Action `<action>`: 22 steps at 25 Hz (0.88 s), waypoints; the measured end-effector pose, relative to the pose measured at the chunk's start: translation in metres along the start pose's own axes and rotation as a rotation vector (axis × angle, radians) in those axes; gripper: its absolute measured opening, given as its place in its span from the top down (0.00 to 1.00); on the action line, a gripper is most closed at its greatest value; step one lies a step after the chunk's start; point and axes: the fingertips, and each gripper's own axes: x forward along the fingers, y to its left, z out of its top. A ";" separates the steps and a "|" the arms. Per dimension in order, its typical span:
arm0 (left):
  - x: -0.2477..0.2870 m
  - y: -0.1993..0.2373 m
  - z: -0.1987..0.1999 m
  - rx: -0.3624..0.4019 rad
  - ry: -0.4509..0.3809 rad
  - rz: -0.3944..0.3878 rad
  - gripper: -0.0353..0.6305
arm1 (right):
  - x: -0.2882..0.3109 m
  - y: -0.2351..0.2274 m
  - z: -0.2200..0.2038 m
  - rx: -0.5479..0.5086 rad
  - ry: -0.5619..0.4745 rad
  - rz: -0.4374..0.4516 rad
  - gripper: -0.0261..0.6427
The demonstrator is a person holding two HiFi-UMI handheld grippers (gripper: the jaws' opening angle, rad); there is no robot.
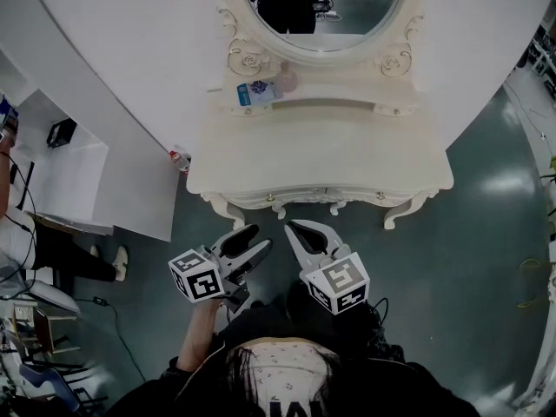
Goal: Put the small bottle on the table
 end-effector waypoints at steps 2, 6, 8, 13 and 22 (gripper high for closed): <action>-0.015 0.003 0.002 0.011 0.001 0.007 0.55 | 0.007 0.011 -0.001 0.011 -0.002 -0.003 0.95; -0.044 0.008 0.002 0.020 0.000 0.000 0.55 | 0.016 0.039 -0.002 0.003 -0.003 -0.013 0.95; -0.060 0.010 -0.001 0.019 0.006 -0.008 0.55 | 0.020 0.053 -0.006 0.001 0.000 -0.025 0.95; -0.101 0.012 -0.007 0.032 0.021 -0.031 0.55 | 0.025 0.093 -0.013 -0.009 -0.001 -0.061 0.95; -0.152 0.010 -0.027 0.034 0.050 -0.091 0.55 | 0.022 0.151 -0.033 -0.022 0.013 -0.129 0.95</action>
